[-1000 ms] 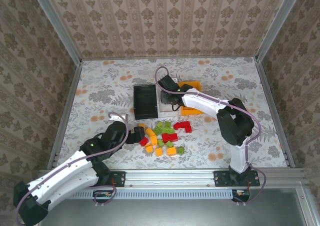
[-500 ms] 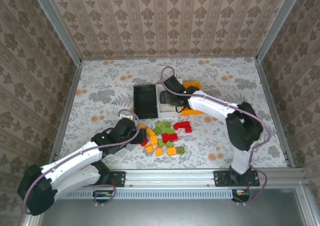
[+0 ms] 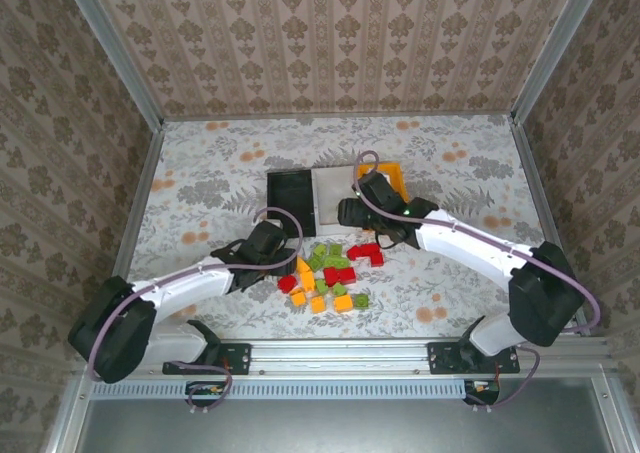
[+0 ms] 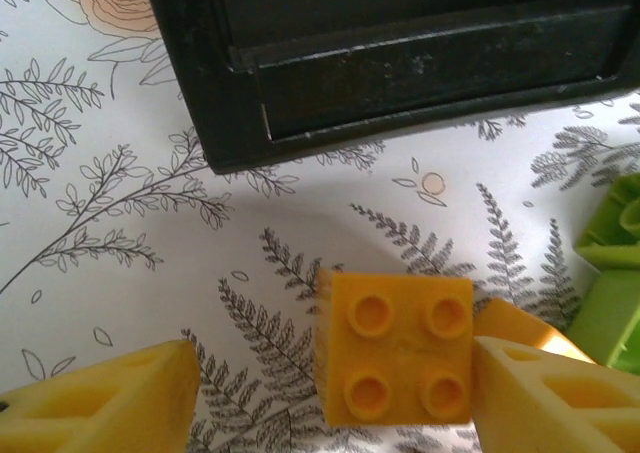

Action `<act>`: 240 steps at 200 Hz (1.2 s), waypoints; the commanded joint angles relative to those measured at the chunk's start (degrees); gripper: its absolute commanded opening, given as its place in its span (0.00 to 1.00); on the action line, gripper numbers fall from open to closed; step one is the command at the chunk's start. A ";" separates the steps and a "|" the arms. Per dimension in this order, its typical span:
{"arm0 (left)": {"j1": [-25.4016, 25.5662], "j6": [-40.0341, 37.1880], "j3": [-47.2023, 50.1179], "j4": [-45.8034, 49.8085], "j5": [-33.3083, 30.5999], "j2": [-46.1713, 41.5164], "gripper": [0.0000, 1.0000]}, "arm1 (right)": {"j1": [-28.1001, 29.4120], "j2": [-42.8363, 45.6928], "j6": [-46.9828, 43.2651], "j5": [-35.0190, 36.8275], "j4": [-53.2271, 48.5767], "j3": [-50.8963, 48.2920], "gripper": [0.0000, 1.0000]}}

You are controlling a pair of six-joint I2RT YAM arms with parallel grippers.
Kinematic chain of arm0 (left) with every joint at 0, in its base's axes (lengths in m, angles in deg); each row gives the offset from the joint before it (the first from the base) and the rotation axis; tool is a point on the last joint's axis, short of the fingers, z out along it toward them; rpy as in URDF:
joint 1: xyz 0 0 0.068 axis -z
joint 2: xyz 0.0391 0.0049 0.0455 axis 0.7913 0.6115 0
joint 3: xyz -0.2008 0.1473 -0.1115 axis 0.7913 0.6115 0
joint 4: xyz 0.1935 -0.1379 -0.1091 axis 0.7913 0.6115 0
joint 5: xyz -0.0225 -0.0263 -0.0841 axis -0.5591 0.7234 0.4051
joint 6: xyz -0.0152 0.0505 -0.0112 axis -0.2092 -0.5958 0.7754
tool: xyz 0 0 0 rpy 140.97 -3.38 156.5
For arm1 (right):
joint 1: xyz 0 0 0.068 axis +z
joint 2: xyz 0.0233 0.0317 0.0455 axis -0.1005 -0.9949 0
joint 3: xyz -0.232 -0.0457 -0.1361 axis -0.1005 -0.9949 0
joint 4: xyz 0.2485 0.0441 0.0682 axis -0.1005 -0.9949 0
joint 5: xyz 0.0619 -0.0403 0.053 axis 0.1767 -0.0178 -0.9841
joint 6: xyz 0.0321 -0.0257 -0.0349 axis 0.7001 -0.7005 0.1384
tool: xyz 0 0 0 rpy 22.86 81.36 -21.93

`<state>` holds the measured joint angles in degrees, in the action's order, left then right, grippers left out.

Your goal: Sort the legos into containers by color

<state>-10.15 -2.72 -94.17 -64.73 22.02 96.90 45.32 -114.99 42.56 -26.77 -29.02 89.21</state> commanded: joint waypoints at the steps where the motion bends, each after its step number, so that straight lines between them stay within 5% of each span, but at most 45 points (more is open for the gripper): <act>1: -0.82 -2.01 -1.85 -2.81 -1.27 1.73 0.68 | 0.26 3.63 1.28 0.42 1.17 -1.88 0.78; 82: 0.20 0.16 -0.46 -1.27 -0.21 -3.27 0.32 | 0.18 10.69 1.54 3.14 0.10 -5.79 0.79; 126: 1.51 1.72 -5.69 5.64 1.53 -14.11 0.35 | 0.00 13.62 1.90 3.39 0.07 -9.24 0.79; 207: -8.36 0.04 -26.13 2.64 5.54 14.26 0.34 | 0.00 17.87 1.74 2.08 -2.79 -14.81 0.79; 240: -8.84 0.19 -29.23 3.50 4.30 17.17 0.56 | 0.00 20.91 2.08 2.10 -3.59 -18.25 0.80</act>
<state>-18.87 -2.11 -120.20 -62.50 26.26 114.15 45.29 -96.74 43.89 -25.09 -30.09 73.36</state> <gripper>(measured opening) 0.486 0.798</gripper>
